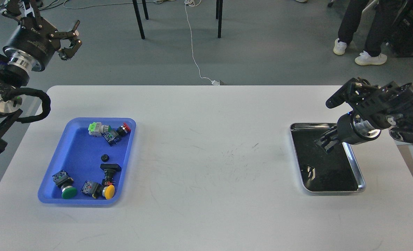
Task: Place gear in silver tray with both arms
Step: 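Lower the gear into the silver tray and open the right gripper, then lift the right gripper away and move the left gripper toward the blue tray, then grasp another black gear in the blue tray with the left gripper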
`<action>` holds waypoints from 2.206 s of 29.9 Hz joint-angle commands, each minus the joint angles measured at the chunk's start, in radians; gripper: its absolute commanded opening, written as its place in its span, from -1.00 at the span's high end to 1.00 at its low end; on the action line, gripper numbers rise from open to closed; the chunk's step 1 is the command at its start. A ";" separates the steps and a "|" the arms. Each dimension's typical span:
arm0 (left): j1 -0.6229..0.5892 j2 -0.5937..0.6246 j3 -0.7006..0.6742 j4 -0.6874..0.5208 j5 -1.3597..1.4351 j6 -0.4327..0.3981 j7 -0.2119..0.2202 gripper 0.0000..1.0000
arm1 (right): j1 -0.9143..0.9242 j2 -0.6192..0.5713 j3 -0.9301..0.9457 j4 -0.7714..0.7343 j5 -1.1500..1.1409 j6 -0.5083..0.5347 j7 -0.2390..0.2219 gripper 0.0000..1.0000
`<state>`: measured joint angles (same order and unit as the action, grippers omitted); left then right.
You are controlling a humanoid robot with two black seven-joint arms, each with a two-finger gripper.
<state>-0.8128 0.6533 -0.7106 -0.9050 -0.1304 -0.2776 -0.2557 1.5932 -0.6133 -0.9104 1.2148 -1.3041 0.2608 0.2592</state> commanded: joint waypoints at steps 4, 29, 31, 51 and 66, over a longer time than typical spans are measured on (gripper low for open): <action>0.000 -0.004 0.006 0.000 0.000 0.008 -0.001 -0.95 | -0.099 -0.042 0.002 0.006 -0.006 -0.035 -0.001 0.83; -0.032 0.069 0.022 -0.075 0.116 -0.052 0.125 -0.95 | -0.211 -0.206 0.497 -0.023 0.103 -0.101 -0.014 -0.85; -0.057 0.078 0.022 -0.084 0.220 -0.093 0.142 -0.95 | -0.242 -0.209 0.614 -0.024 0.205 -0.101 -0.008 -0.89; 0.064 0.155 0.077 -0.416 1.313 -0.103 0.131 -0.89 | -0.568 0.027 1.369 -0.278 1.103 -0.100 0.009 -0.96; 0.132 0.196 0.318 -0.425 2.063 -0.028 0.127 -0.76 | -1.054 0.204 1.875 -0.129 1.381 -0.039 -0.001 -0.97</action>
<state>-0.6810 0.8338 -0.4372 -1.3353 1.8805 -0.3136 -0.1289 0.6591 -0.4078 0.9226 1.0251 0.0761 0.1816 0.2598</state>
